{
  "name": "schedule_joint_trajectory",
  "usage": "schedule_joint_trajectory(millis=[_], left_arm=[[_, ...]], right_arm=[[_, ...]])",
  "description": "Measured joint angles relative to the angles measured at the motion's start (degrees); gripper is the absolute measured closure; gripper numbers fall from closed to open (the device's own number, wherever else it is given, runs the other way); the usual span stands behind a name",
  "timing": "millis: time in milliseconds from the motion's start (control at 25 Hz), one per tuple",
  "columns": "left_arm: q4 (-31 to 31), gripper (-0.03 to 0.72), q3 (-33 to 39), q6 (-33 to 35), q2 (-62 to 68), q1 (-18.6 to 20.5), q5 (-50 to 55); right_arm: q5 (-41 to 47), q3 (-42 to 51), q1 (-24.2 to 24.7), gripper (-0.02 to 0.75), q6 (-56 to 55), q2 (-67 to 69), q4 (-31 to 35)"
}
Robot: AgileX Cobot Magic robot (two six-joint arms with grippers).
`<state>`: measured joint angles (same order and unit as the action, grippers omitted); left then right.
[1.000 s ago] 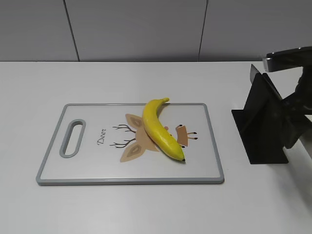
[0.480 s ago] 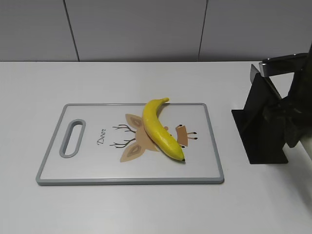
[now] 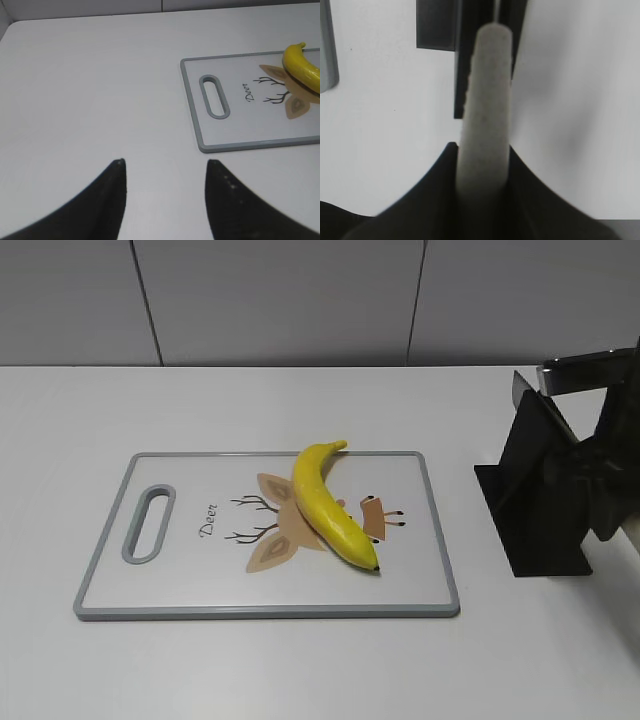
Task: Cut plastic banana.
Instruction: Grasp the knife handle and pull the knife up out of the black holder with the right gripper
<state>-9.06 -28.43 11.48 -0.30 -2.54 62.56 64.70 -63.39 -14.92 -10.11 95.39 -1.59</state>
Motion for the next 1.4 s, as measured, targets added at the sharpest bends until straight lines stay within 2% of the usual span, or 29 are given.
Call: schedule_joint_trajectory(millis=[520, 720, 960, 1200, 1400], left_arm=[[0.1, 0.198, -0.2, 0.0, 0.0, 0.0, -0.5], [-0.1, 0.198, -2.4, 1.3, 6.8, 0.0, -1.9], [-3.4, 0.191, -7.8, 9.3, 21.4, -0.6, -8.3], [-5.2, 0.162, -18.3, 18.5, 41.5, -6.6, -8.4], [-10.8, 0.159, -30.0, 32.3, 58.7, -8.7, -5.6]], right_arm=[[3.6, -7.4, -0.1, 0.561, 4.3, -8.3, 0.6], [4.8, -10.7, -0.1, 0.562, 11.0, -9.6, 1.2], [4.2, -12.5, -0.1, 0.562, 25.0, -9.6, 7.6], [3.8, -12.6, -0.1, 0.562, 39.6, -9.6, 10.5], [3.8, -12.6, -0.1, 0.562, 52.8, -9.6, 14.3]])
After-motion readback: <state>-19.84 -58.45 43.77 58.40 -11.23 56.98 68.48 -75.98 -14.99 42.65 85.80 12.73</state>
